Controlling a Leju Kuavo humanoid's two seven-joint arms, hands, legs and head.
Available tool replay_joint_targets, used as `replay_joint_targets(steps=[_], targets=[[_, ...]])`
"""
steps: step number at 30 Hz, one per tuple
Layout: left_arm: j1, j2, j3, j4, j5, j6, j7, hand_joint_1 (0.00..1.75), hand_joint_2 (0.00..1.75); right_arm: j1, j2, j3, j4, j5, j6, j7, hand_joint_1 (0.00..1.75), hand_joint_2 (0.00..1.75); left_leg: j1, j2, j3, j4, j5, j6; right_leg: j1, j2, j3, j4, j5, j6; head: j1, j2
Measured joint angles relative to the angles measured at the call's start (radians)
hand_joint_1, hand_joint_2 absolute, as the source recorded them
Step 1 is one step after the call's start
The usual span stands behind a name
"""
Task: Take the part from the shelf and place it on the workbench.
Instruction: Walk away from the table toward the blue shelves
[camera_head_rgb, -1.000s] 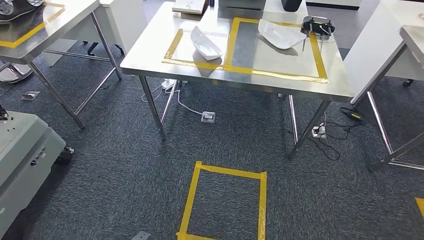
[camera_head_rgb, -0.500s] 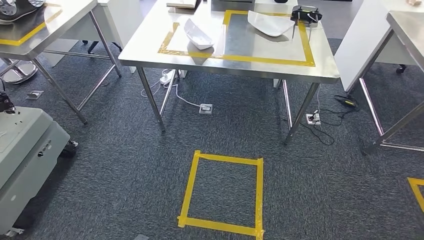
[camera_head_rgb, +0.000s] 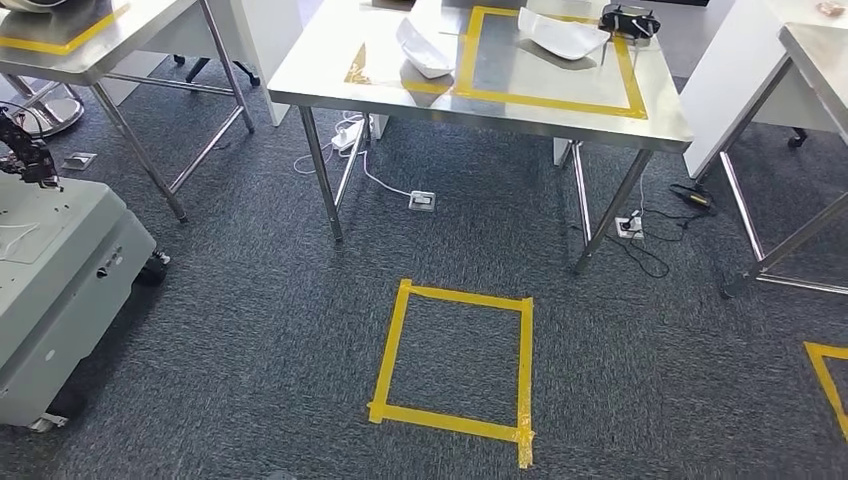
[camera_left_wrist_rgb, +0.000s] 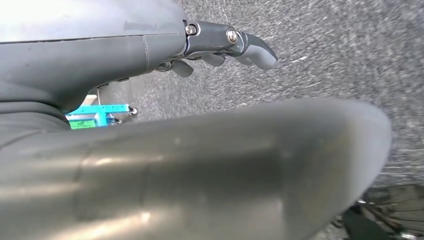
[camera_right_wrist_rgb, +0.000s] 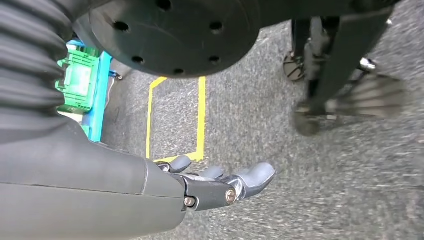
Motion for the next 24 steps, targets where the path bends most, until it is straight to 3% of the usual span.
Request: replay_joint_targets(steps=[1,2,3,5,7,10,11,12,14,15,16,17,19,21,22,24], targets=[[0.000,0.000,-0.002,0.000,0.000,0.000,0.000,0.00,0.00,0.000,0.000,0.001,0.000,0.000,0.000,-0.001,0.00,1.75,-0.003,0.001,-0.015,0.001,0.011,0.001,0.002,0.001,0.011,0.019,0.002,-0.004,0.000,0.000],[0.000,0.000,-0.003,0.000,-0.002,0.000,0.000,0.00,0.00,0.000,0.000,0.001,0.000,0.000,-0.003,-0.002,0.00,1.75,-0.007,0.002,-0.027,0.001,0.021,0.001,0.005,0.001,0.042,-0.002,0.020,-0.012,0.000,0.000],[-0.001,0.000,-0.005,0.000,-0.007,0.000,0.001,0.00,0.00,0.000,0.000,0.001,0.000,0.000,-0.008,-0.001,0.00,1.75,-0.010,0.002,-0.038,0.001,0.030,0.001,0.010,0.002,0.092,-0.060,0.046,-0.022,0.000,0.000],[-0.002,-0.003,-0.013,0.000,-0.019,0.001,0.006,0.00,0.00,-0.005,-0.002,0.001,0.000,-0.001,-0.018,0.011,0.00,1.75,-0.012,0.002,-0.051,0.001,0.046,-0.002,0.021,0.004,0.200,-0.213,0.061,-0.047,-0.001,0.000],[-0.005,-0.005,-0.020,0.000,-0.027,0.002,0.012,0.00,0.00,-0.009,-0.003,0.001,0.001,-0.003,-0.021,0.033,0.00,1.75,-0.007,0.004,-0.053,-0.004,0.063,-0.013,0.032,0.005,0.247,-0.296,0.055,-0.060,0.000,0.000],[-0.007,-0.006,-0.023,0.000,-0.024,0.000,0.019,0.00,0.00,-0.012,0.000,0.000,0.001,-0.016,-0.028,0.045,0.00,1.75,-0.005,0.004,-0.058,-0.013,0.075,-0.031,0.029,0.003,0.240,-0.322,0.087,-0.066,0.002,0.000],[-0.006,-0.006,-0.024,0.000,-0.021,0.000,0.021,0.00,0.00,-0.012,0.000,-0.002,0.001,-0.022,-0.030,0.046,0.00,1.75,-0.006,0.001,-0.065,0.001,0.052,-0.036,0.025,0.001,0.233,-0.330,0.101,-0.068,0.001,0.000],[-0.005,-0.005,-0.025,0.000,-0.016,0.000,0.024,0.00,0.00,-0.013,0.001,-0.004,0.002,-0.026,-0.031,0.051,0.00,1.75,-0.005,-0.001,-0.077,0.037,0.010,-0.040,0.020,-0.001,0.222,-0.336,0.115,-0.070,0.000,0.000],[-0.004,-0.003,-0.025,0.000,-0.003,0.002,0.024,0.00,0.00,-0.013,0.002,-0.007,0.002,-0.029,-0.035,0.066,0.00,1.75,-0.002,-0.003,-0.105,0.159,-0.089,-0.048,0.019,-0.003,0.192,-0.334,0.138,-0.071,-0.002,0.000],[-0.004,-0.002,-0.025,0.000,0.001,0.003,0.023,0.00,0.00,-0.012,0.002,-0.009,0.002,-0.029,-0.037,0.070,0.00,1.75,-0.001,-0.003,-0.113,0.218,-0.116,-0.053,0.018,-0.004,0.174,-0.330,0.148,-0.069,-0.003,0.000],[-0.003,0.000,-0.025,0.000,0.003,0.004,0.022,0.00,0.00,-0.010,0.003,-0.011,0.002,-0.031,-0.039,0.070,0.00,1.75,0.000,-0.003,-0.109,0.253,-0.117,-0.057,0.016,-0.006,0.157,-0.324,0.158,-0.066,-0.002,0.000],[-0.003,0.001,-0.025,0.000,0.002,0.003,0.021,0.00,0.00,-0.010,0.003,-0.014,0.002,-0.033,-0.039,0.067,0.00,1.75,0.002,-0.003,-0.089,0.254,-0.098,-0.060,0.013,-0.008,0.140,-0.317,0.167,-0.063,-0.002,0.000],[-0.005,0.004,-0.024,0.000,0.001,0.003,0.021,0.00,0.00,-0.010,0.004,-0.019,0.002,-0.039,-0.042,0.058,0.00,1.75,0.005,-0.003,-0.001,0.154,-0.058,-0.066,0.007,-0.009,0.105,-0.298,0.183,-0.053,-0.003,0.000],[-0.006,0.005,-0.024,-0.001,-0.001,0.002,0.021,0.00,0.00,-0.011,0.005,-0.025,0.002,-0.041,-0.045,0.053,0.00,1.75,0.003,-0.006,0.084,0.027,-0.070,-0.061,0.006,-0.008,0.080,-0.281,0.197,-0.040,-0.004,0.000],[-0.006,0.005,-0.024,-0.001,-0.001,0.002,0.021,0.00,0.00,-0.011,0.005,-0.027,0.002,-0.041,-0.047,0.052,0.00,1.75,0.000,-0.008,0.101,-0.007,-0.085,-0.053,0.007,-0.008,0.075,-0.278,0.206,-0.034,-0.004,0.000],[-0.004,0.005,-0.024,0.000,-0.001,0.002,0.022,0.00,0.00,-0.009,0.005,-0.029,0.002,-0.041,-0.047,0.052,0.00,1.75,-0.003,-0.008,0.092,-0.013,-0.078,-0.031,0.007,-0.007,0.073,-0.282,0.224,-0.023,-0.004,0.000]])
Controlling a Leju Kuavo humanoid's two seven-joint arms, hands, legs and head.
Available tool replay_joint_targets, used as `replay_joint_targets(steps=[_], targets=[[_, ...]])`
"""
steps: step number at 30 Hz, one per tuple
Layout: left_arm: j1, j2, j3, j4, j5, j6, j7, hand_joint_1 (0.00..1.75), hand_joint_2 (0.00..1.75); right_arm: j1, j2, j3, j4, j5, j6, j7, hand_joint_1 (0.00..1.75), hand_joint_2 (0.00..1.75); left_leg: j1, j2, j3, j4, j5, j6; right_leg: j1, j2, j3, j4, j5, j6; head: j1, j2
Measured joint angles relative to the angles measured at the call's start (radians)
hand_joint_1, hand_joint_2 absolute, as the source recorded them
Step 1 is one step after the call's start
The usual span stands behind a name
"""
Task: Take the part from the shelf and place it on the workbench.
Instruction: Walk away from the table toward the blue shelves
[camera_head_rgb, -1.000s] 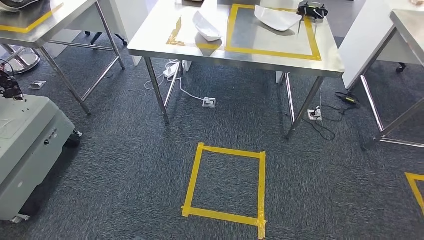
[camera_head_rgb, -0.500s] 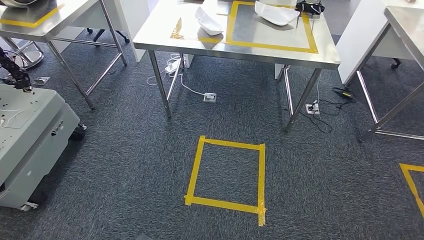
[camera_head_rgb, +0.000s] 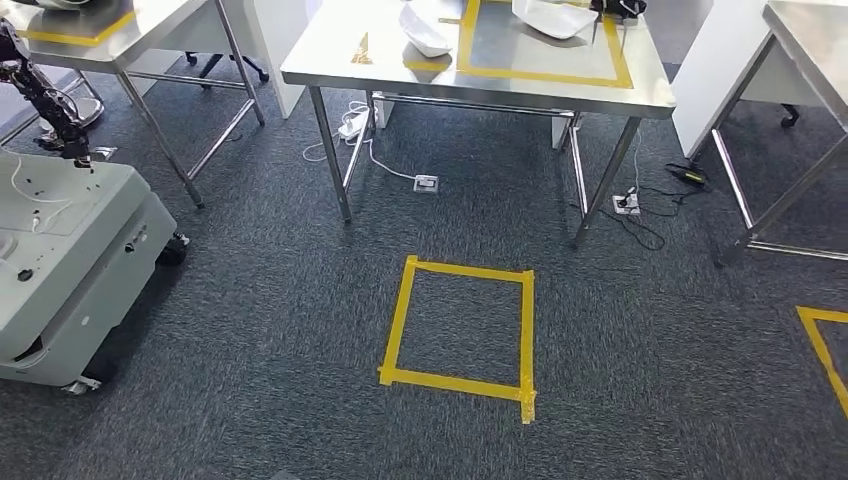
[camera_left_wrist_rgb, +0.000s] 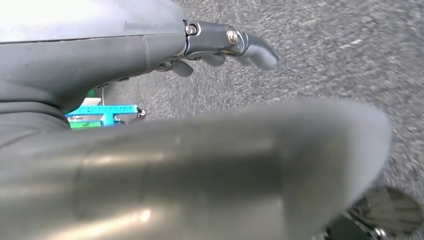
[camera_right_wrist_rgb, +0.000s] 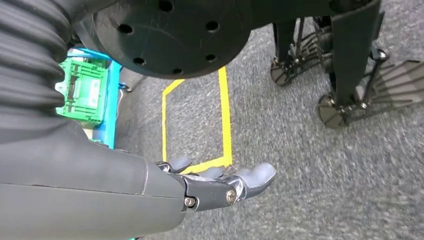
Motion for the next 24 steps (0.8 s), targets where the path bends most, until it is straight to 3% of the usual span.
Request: replay_joint_targets(steps=[1,2,3,5,6,7,8,9,10,11,13,14,15,17,19,21,22,23,24], targets=[[0.000,0.000,0.000,0.000,0.000,0.000,0.000,0.00,0.00,0.001,0.000,-0.001,0.000,0.000,-0.001,0.000,0.00,1.75,0.000,0.002,-0.008,0.000,0.008,0.011,-0.002,0.001,-0.004,0.002,-0.004,0.006,0.000,0.000],[0.000,0.001,0.000,0.000,0.000,0.000,0.001,0.00,0.00,0.003,0.000,-0.003,0.001,0.000,-0.003,0.000,0.00,1.75,0.001,0.005,-0.018,-0.001,0.019,0.021,-0.004,0.003,-0.011,0.017,-0.028,0.012,0.001,0.000],[0.000,0.001,0.000,0.000,0.000,0.000,0.002,0.00,0.00,0.004,0.000,-0.004,0.001,0.002,-0.007,0.002,0.00,1.75,0.003,0.008,-0.032,-0.002,0.032,0.029,-0.005,0.004,-0.022,0.051,-0.072,0.017,0.002,0.000],[0.000,0.002,0.000,0.000,0.000,0.000,0.002,0.00,0.00,0.004,0.000,-0.006,0.001,0.013,-0.028,0.009,0.00,1.75,0.001,0.010,-0.062,-0.001,0.058,0.035,-0.005,0.006,-0.048,0.172,-0.187,0.024,0.004,0.000],[0.000,0.002,0.000,0.000,0.000,0.000,0.002,0.00,0.00,0.004,0.000,-0.006,0.001,0.023,-0.043,0.012,0.00,1.75,0.000,0.010,-0.079,0.001,0.072,0.036,-0.004,0.006,-0.055,0.234,-0.220,0.024,0.005,0.000],[0.001,0.001,0.000,0.000,-0.001,0.000,0.001,0.00,0.00,0.003,0.000,-0.006,0.001,0.033,-0.060,0.012,0.00,1.75,-0.001,0.011,-0.096,0.003,0.086,0.035,-0.003,0.007,-0.051,0.278,-0.227,0.023,0.005,0.000],[0.001,0.001,0.000,0.000,-0.003,0.000,0.000,0.00,0.00,0.003,0.000,-0.005,0.001,0.041,-0.076,0.010,0.00,1.75,-0.002,0.011,-0.114,0.006,0.099,0.034,-0.002,0.007,-0.033,0.290,-0.211,0.020,0.005,0.000],[0.001,0.001,0.000,0.000,-0.004,-0.001,0.000,0.00,0.00,0.003,0.000,-0.004,0.001,0.047,-0.090,0.006,0.00,1.75,-0.003,0.011,-0.131,0.008,0.112,0.032,0.000,0.008,0.003,0.266,-0.183,0.014,0.005,0.000],[0.000,0.001,0.000,0.000,-0.006,-0.002,0.001,0.00,0.00,0.001,0.000,-0.003,0.001,0.053,-0.101,0.004,0.00,1.75,-0.003,0.011,-0.146,0.011,0.123,0.030,0.003,0.010,0.057,0.208,-0.162,0.006,0.005,0.000],[-0.001,-0.001,0.000,0.000,-0.007,-0.001,0.001,0.00,0.00,-0.001,-0.001,-0.002,0.001,0.058,-0.109,0.003,0.00,1.75,-0.004,0.012,-0.156,0.012,0.134,0.027,0.008,0.011,0.118,0.127,-0.162,-0.004,0.005,0.000],[-0.003,-0.003,0.000,0.000,-0.008,0.000,-0.007,0.00,0.87,-0.005,-0.003,0.002,0.001,0.065,-0.120,0.001,0.00,1.75,-0.001,0.013,-0.165,0.009,0.151,0.017,0.018,0.012,0.202,-0.003,-0.191,-0.018,0.005,0.000],[-0.003,-0.005,-0.001,0.000,-0.008,-0.001,-0.013,0.00,1.31,-0.006,-0.004,0.003,0.001,0.066,-0.123,-0.002,0.00,1.75,0.000,0.014,-0.165,0.004,0.159,0.009,0.022,0.012,0.214,-0.033,-0.204,-0.023,0.006,0.000],[-0.003,-0.005,-0.001,0.000,-0.008,-0.004,-0.020,0.00,1.75,-0.006,-0.003,0.004,0.001,0.067,-0.124,-0.005,0.00,1.75,0.002,0.015,-0.165,-0.002,0.167,0.002,0.023,0.012,0.211,-0.041,-0.200,-0.027,0.007,0.000],[-0.003,-0.006,-0.002,0.000,-0.005,-0.009,-0.017,0.00,1.75,-0.006,-0.001,0.005,0.001,0.073,-0.126,-0.010,0.00,1.75,0.004,0.013,-0.173,0.006,0.156,-0.011,0.019,0.009,0.199,-0.049,-0.178,-0.038,0.008,0.000],[0.001,-0.005,-0.002,0.001,0.005,-0.014,0.001,0.00,1.75,-0.004,0.000,0.010,0.001,0.083,-0.128,-0.025,0.00,1.75,0.005,0.008,-0.197,0.079,0.074,-0.021,0.014,0.006,0.182,-0.054,-0.152,-0.046,0.006,0.000],[0.012,-0.002,-0.010,0.001,0.028,-0.020,0.009,0.00,1.75,-0.001,0.000,0.027,-0.002,0.084,-0.125,-0.049,0.00,1.75,0.006,0.007,-0.225,0.204,-0.012,-0.030,0.013,0.005,0.158,-0.051,-0.134,-0.048,0.004,0.000],[0.021,0.001,-0.018,0.001,0.046,-0.022,0.008,0.00,1.75,0.001,0.000,0.039,-0.007,0.079,-0.121,-0.059,0.00,1.75,0.007,0.007,-0.231,0.252,-0.024,-0.033,0.012,0.004,0.146,-0.047,-0.127,-0.046,0.004,0.000],[0.032,0.003,-0.028,0.002,0.067,-0.023,0.006,0.00,1.75,0.001,0.000,0.052,-0.013,0.071,-0.117,-0.066,0.00,1.75,0.007,0.007,-0.221,0.269,-0.015,-0.035,0.011,0.004,0.133,-0.042,-0.120,-0.044,0.004,0.000],[0.043,0.006,-0.038,0.003,0.091,-0.023,0.004,0.00,1.75,0.001,0.000,0.064,-0.021,0.060,-0.113,-0.072,0.00,1.75,0.007,0.007,-0.192,0.249,0.006,-0.036,0.010,0.003,0.121,-0.035,-0.116,-0.041,0.004,0.000]])
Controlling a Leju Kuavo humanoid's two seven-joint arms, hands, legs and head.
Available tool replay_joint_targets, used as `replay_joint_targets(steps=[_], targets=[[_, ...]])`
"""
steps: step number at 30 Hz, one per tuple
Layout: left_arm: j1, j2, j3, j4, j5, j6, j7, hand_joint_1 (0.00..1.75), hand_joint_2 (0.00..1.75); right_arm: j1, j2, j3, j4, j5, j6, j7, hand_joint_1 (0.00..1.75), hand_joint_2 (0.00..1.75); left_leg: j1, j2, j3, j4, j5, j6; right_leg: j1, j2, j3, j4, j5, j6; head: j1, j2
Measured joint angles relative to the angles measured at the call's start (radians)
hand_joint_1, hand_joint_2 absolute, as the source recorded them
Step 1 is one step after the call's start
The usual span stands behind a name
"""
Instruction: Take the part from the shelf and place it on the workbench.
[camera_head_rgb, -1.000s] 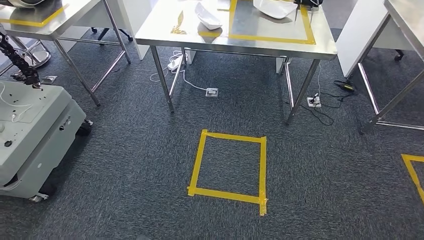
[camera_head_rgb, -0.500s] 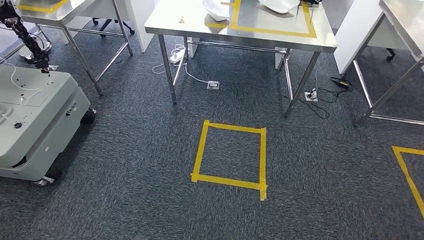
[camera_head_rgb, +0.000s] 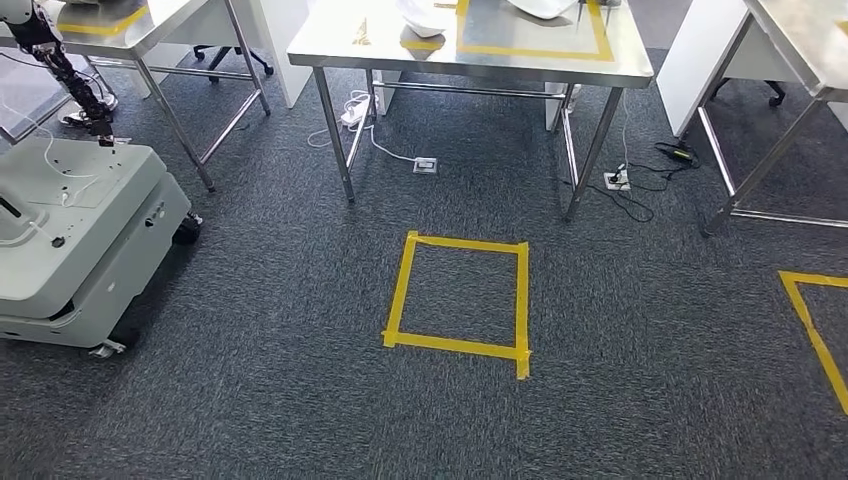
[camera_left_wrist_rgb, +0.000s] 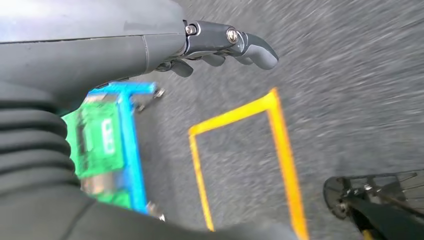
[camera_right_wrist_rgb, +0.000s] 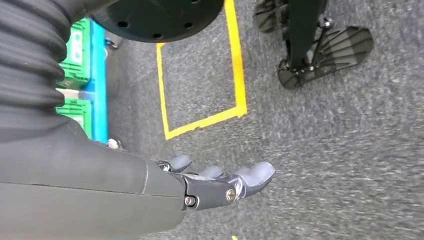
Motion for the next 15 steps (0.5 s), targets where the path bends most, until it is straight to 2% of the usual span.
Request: replay_joint_targets(steps=[1,2,3,4,5,6,9,11,13,15], targets=[[0.011,0.003,-0.010,0.001,0.025,0.000,-0.003,0.00,1.75,0.000,-0.001,0.012,-0.008,-0.011,0.004,-0.005,0.00,1.31,0.001,0.000,0.048,-0.057,0.021,0.000,-0.002,0.000,-0.010,0.009,0.003,0.003,0.000,0.000],[0.021,0.005,-0.022,0.002,0.051,0.000,-0.006,0.00,1.31,0.000,-0.003,0.025,-0.018,-0.023,0.009,-0.010,0.00,0.87,0.001,0.001,0.102,-0.130,0.027,0.001,-0.002,-0.001,-0.019,0.018,0.005,0.008,-0.001,0.000],[0.030,0.008,-0.034,0.003,0.076,0.000,-0.010,0.00,0.87,-0.001,-0.005,0.038,-0.027,-0.035,0.013,-0.014,0.00,0.44,-0.001,-0.001,0.143,-0.187,0.027,0.006,-0.002,-0.002,-0.026,0.027,0.006,0.012,-0.001,0.000],[0.038,0.010,-0.047,0.003,0.102,-0.001,-0.014,0.00,0.44,-0.001,-0.008,0.051,-0.036,-0.047,0.017,-0.018,0.00,0.00,-0.002,-0.002,0.167,-0.228,0.020,0.014,-0.001,-0.003,-0.031,0.034,0.007,0.017,-0.001,0.000],[0.046,0.012,-0.062,0.003,0.130,-0.001,-0.018,0.00,0.00,0.000,-0.012,0.064,-0.044,-0.060,0.022,-0.023,0.00,0.00,-0.003,-0.003,0.173,-0.244,0.012,0.022,0.001,-0.003,-0.035,0.039,0.007,0.023,-0.001,0.000],[0.054,0.014,-0.076,0.003,0.157,-0.001,-0.022,0.00,0.00,0.001,-0.015,0.078,-0.050,-0.072,0.027,-0.026,0.00,0.00,-0.004,-0.004,0.168,-0.244,0.014,0.030,0.002,-0.003,-0.036,0.040,0.002,0.022,0.000,0.000],[0.075,0.022,-0.122,-0.001,0.239,-0.001,-0.033,0.00,0.00,0.015,-0.026,0.118,-0.066,-0.110,0.042,-0.038,0.00,0.00,-0.006,-0.002,0.163,-0.249,0.017,0.041,0.002,-0.002,-0.038,0.037,-0.010,0.013,0.002,0.000],[0.086,0.029,-0.153,-0.008,0.294,-0.001,-0.042,0.00,0.00,0.030,-0.032,0.143,-0.073,-0.136,0.052,-0.046,0.00,0.00,-0.009,-0.002,0.159,-0.248,0.021,0.048,0.001,-0.001,-0.039,0.031,0.010,0.018,0.002,0.000],[0.096,0.035,-0.186,-0.017,0.351,-0.003,-0.051,0.00,0.00,0.045,-0.039,0.169,-0.080,-0.163,0.061,-0.054,0.00,0.87,-0.010,-0.002,0.157,-0.248,0.024,0.051,-0.001,0.001,-0.040,0.027,0.026,0.026,0.003,0.000],[0.105,0.040,-0.210,-0.024,0.393,-0.004,-0.057,0.00,0.00,0.056,-0.044,0.189,-0.085,-0.182,0.069,-0.061,0.00,1.75,-0.011,-0.002,0.155,-0.247,0.026,0.052,-0.001,0.002,-0.040,0.026,0.029,0.031,0.003,0.000]])
